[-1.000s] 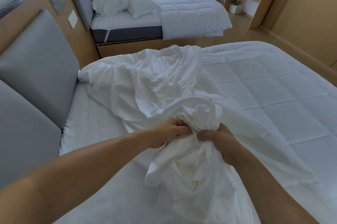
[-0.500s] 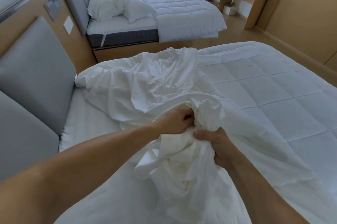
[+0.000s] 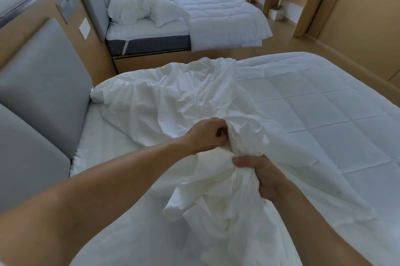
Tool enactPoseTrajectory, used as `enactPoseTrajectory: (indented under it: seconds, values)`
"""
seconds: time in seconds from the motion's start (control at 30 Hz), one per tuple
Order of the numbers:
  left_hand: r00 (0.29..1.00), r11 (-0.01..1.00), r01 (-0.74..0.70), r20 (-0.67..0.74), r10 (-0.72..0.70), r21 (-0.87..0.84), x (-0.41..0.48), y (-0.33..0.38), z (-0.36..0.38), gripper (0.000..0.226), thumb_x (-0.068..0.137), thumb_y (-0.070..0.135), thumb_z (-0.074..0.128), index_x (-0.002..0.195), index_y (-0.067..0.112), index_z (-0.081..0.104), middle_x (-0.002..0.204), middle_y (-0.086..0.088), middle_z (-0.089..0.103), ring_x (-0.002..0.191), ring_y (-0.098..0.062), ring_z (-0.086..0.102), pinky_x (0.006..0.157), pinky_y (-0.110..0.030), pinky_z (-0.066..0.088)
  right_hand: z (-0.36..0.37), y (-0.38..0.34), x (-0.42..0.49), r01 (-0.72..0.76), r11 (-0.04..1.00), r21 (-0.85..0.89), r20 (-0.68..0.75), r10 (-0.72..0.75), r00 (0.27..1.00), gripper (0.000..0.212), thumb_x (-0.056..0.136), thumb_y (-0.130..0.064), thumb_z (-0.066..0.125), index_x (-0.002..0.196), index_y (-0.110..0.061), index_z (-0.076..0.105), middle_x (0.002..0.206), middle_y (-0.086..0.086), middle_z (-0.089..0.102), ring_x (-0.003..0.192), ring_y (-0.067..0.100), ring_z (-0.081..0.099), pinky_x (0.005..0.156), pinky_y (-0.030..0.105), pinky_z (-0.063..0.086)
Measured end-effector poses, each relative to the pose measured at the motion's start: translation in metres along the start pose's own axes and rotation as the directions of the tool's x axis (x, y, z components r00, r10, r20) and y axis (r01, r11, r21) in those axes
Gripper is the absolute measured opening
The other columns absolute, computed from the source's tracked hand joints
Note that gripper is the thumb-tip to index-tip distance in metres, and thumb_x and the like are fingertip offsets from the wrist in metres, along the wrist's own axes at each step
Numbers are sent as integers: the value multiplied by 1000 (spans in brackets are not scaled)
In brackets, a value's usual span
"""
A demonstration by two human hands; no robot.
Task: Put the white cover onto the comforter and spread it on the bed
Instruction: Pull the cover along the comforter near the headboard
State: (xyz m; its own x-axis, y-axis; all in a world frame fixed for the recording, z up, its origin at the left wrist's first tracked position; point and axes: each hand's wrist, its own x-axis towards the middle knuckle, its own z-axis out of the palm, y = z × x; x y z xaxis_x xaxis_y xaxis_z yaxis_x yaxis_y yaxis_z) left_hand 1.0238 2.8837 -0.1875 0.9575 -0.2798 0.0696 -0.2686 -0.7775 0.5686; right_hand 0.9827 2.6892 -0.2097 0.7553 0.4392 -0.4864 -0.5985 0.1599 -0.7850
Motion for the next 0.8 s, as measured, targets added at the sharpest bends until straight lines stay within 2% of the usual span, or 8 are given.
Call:
enactPoseTrajectory:
  seconds: [0.07,0.13,0.23,0.3,0.4,0.5,0.67,0.8]
  values:
    - [967,961,228,-83,-242,-154,-4,-2,-7,22,87,39,67,90,18,59,88,3,62,80,-18,59,73,-31,48,-1,-1,2,63,998,26,-59,-61,996,61,63,-5,79,122,2,64,115,28,67,101,45,68,84,57,56]
    - [909,903,404,-46,-414,-145,-11,-10,-14,33,87,48,66,81,18,55,77,3,58,66,-16,53,64,-30,43,0,-2,3,106,993,46,-96,-101,990,60,64,-3,81,122,2,64,117,28,67,104,46,67,91,62,53]
    - [717,723,679,324,-617,-127,-30,-24,-19,56,92,57,52,93,4,68,72,-4,63,54,-17,54,49,-24,35,1,-1,3,137,988,69,-137,-126,982,56,65,1,78,119,6,64,113,29,68,100,45,68,87,59,55]
    - [612,670,732,552,-566,-124,-41,-25,-14,71,92,67,40,105,4,69,80,-7,69,56,-16,59,50,-23,35,4,-1,3,149,986,80,-143,-136,980,53,67,0,75,118,7,64,112,29,68,99,46,69,84,56,56]
    - [698,647,683,565,-440,-340,-37,-17,-1,62,89,71,43,119,22,64,108,-1,74,93,-17,69,86,-36,53,9,-2,3,154,988,31,-103,-150,983,49,71,1,72,119,6,63,112,29,68,100,45,69,81,54,58]
    - [762,456,647,537,-362,-611,-32,-5,1,48,82,45,68,125,23,64,123,-7,69,109,-24,66,104,-48,49,10,-5,1,158,987,-7,-65,-158,985,45,72,1,71,117,3,66,109,26,70,98,42,70,78,49,59]
    - [855,395,512,409,-320,-763,-25,7,-15,38,88,2,62,117,26,67,110,-14,67,91,-27,69,79,-41,58,1,-7,-2,147,989,12,-49,-146,988,60,65,-2,78,122,4,61,115,27,68,101,44,68,79,51,58]
    - [939,426,257,119,-324,-868,-8,16,-38,25,93,0,58,109,16,68,93,-12,61,77,-27,58,74,-37,53,3,-7,-5,132,990,42,-37,-130,991,52,67,1,75,117,7,62,108,27,70,94,43,70,70,47,59]
